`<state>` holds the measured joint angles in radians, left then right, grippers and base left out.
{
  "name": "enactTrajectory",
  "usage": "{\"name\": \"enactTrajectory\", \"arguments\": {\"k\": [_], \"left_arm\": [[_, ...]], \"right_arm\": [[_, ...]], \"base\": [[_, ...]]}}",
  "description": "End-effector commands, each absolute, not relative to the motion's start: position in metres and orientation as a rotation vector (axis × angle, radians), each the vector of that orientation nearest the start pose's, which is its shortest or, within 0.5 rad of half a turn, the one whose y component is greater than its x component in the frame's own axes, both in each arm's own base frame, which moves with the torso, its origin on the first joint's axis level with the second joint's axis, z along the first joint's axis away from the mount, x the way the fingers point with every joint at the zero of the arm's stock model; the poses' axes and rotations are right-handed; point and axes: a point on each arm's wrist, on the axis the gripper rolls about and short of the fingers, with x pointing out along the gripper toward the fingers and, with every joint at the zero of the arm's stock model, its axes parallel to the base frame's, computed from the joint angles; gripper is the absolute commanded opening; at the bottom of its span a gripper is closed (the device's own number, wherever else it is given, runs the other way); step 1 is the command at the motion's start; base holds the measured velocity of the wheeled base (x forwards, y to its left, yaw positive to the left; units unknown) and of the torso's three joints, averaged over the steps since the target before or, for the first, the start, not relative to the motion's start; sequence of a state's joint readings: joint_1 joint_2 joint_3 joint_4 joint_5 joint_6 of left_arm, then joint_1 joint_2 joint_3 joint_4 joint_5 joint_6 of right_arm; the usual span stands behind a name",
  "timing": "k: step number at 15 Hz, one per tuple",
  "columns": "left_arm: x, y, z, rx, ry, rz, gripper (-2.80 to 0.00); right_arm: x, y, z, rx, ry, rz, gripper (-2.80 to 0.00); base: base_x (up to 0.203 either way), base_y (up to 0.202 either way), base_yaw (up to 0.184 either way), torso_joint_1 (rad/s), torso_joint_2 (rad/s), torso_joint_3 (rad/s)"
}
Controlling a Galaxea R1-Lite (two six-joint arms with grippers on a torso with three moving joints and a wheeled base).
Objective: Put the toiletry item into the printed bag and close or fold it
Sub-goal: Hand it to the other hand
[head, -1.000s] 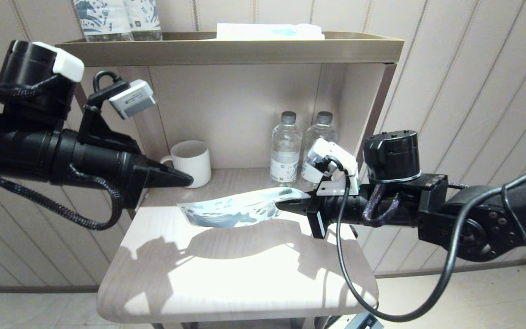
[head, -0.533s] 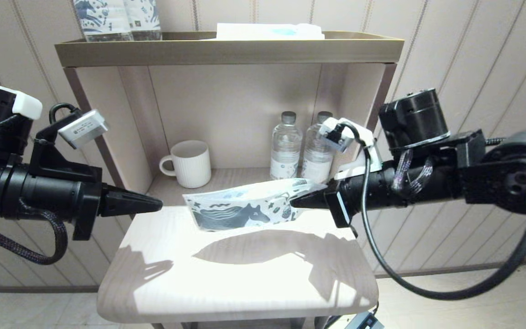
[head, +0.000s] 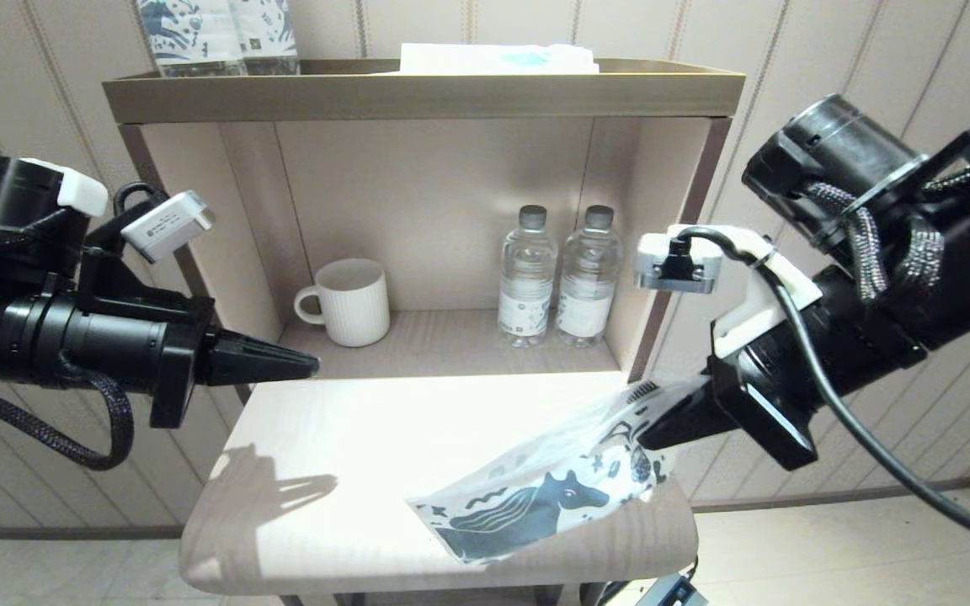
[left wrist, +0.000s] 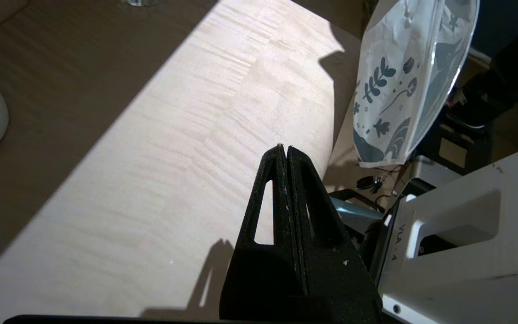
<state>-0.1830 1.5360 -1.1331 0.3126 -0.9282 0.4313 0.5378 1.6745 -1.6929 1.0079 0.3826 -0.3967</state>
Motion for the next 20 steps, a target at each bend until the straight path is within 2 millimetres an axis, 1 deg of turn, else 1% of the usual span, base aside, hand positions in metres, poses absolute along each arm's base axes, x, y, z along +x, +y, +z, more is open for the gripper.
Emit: {"name": "enactTrajectory", "arguments": {"k": [1,2,4,5,7,8,10,12,13,15,17,19,20], "left_arm": [[0.261,-0.07,0.231,0.084,0.48,-1.215,-2.8],[0.266,-0.072,0.233,0.089,0.464,-1.227,-2.8],[0.274,-0.08,0.239,0.106,0.431,-1.263,-2.8],[0.276,-0.085,0.242,0.115,0.419,-1.277,-2.8],[0.279,-0.096,0.24,0.126,0.422,-1.307,-2.8],[0.278,-0.097,0.238,0.125,0.431,-1.308,-2.8],[0.275,-0.096,0.237,0.148,0.415,-1.317,-2.8],[0.273,-0.095,0.235,0.153,0.414,-1.321,-2.8],[0.273,-0.094,0.233,0.157,0.414,-1.324,-2.8],[0.277,-0.088,0.227,0.188,0.396,-1.318,-2.8],[0.284,-0.081,0.224,0.182,0.396,-1.304,-2.8],[0.287,-0.075,0.228,0.156,0.372,-1.316,-2.8],[0.288,-0.073,0.228,0.154,0.369,-1.312,-2.8]], "right_arm": [[0.223,0.146,0.297,-0.469,0.862,1.006,-2.8],[0.227,0.149,0.299,-0.474,0.848,1.003,-2.8],[0.238,0.159,0.295,-0.495,0.818,1.016,-2.8],[0.244,0.167,0.291,-0.501,0.772,1.026,-2.8],[0.257,0.179,0.281,-0.5,0.67,1.031,-2.8],[0.261,0.183,0.277,-0.499,0.666,1.033,-2.8],[0.262,0.186,0.276,-0.475,0.672,1.036,-2.8],[0.263,0.188,0.28,-0.454,0.634,1.03,-2.8],[0.266,0.186,0.282,-0.444,0.618,1.024,-2.8],[0.265,0.183,0.285,-0.438,0.608,1.017,-2.8],[0.267,0.175,0.291,-0.426,0.586,0.989,-2.8],[0.276,0.164,0.297,-0.388,0.577,0.953,-2.8],[0.278,0.161,0.297,-0.369,0.577,0.967,-2.8]], "base": [[0.0,0.0,0.0,0.0,0.0,0.0],[0.0,0.0,0.0,0.0,0.0,0.0],[0.0,0.0,0.0,0.0,0.0,0.0],[0.0,0.0,0.0,0.0,0.0,0.0],[0.0,0.0,0.0,0.0,0.0,0.0],[0.0,0.0,0.0,0.0,0.0,0.0],[0.0,0.0,0.0,0.0,0.0,0.0],[0.0,0.0,0.0,0.0,0.0,0.0],[0.0,0.0,0.0,0.0,0.0,0.0],[0.0,0.0,0.0,0.0,0.0,0.0],[0.0,0.0,0.0,0.0,0.0,0.0],[0.0,0.0,0.0,0.0,0.0,0.0],[0.0,0.0,0.0,0.0,0.0,0.0]]}}
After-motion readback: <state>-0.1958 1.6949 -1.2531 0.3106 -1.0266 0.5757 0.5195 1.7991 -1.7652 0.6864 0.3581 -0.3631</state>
